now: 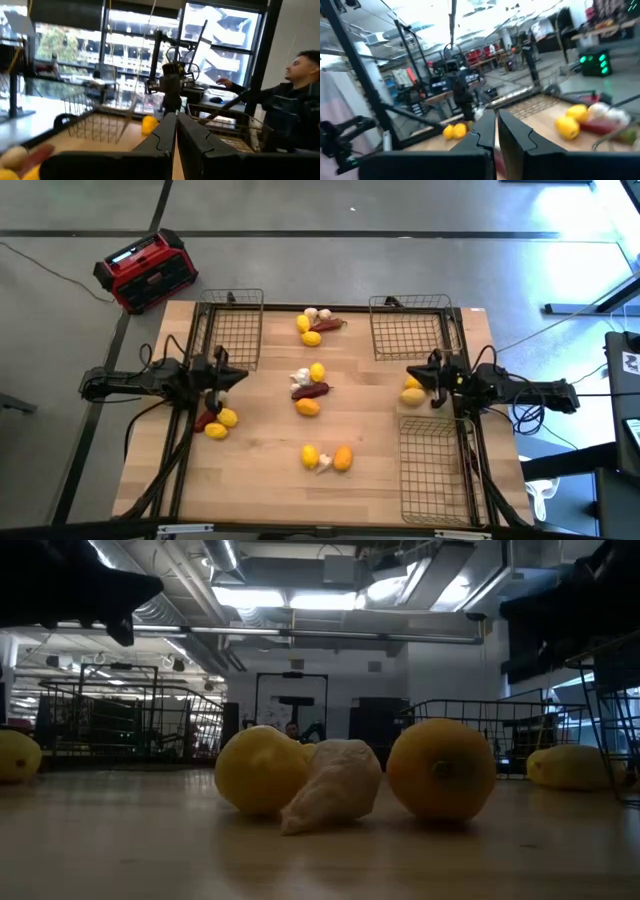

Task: Sort produce into baskets
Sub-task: Put the red chili pepper into the top right wire basket

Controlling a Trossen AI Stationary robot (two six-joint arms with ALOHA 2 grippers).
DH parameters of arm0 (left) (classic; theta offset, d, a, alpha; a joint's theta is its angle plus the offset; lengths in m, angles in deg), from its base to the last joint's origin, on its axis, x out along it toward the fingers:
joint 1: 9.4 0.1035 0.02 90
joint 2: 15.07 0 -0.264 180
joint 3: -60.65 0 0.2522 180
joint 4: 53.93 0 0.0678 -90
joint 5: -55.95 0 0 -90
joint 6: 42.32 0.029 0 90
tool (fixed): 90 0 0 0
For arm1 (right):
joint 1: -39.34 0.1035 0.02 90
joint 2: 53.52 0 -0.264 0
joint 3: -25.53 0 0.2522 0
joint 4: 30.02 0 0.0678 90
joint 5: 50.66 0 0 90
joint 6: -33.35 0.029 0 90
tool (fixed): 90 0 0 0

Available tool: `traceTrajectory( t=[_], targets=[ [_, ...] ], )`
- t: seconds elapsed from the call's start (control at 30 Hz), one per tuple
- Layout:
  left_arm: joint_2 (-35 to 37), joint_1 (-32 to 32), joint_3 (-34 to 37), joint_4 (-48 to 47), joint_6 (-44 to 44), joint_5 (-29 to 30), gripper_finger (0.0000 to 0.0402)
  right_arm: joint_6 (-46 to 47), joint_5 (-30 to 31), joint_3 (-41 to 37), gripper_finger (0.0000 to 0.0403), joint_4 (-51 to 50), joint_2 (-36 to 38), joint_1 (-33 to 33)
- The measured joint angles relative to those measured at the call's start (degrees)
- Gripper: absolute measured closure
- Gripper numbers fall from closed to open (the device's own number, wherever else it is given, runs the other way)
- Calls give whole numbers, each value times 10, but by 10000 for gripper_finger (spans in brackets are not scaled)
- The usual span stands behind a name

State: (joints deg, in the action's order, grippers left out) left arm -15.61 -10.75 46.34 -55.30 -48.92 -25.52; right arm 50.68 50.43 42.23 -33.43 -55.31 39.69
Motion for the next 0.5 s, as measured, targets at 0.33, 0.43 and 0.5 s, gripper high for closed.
traceTrajectory(
  t=[0.33, 0.43, 0.5],
  targets=[
    [0, 0, 0, 3, 21, 40, 389, -72, 21, 83, 379, 1, -149, 0],
    [0, 0, 0, 3, 16, 51, 389, -78, 36, 114, 379, 3, -217, 0],
    [0, 0, 0, 3, 16, 59, 389, -88, 46, 135, 379, 0, -265, 0]
  ],
)
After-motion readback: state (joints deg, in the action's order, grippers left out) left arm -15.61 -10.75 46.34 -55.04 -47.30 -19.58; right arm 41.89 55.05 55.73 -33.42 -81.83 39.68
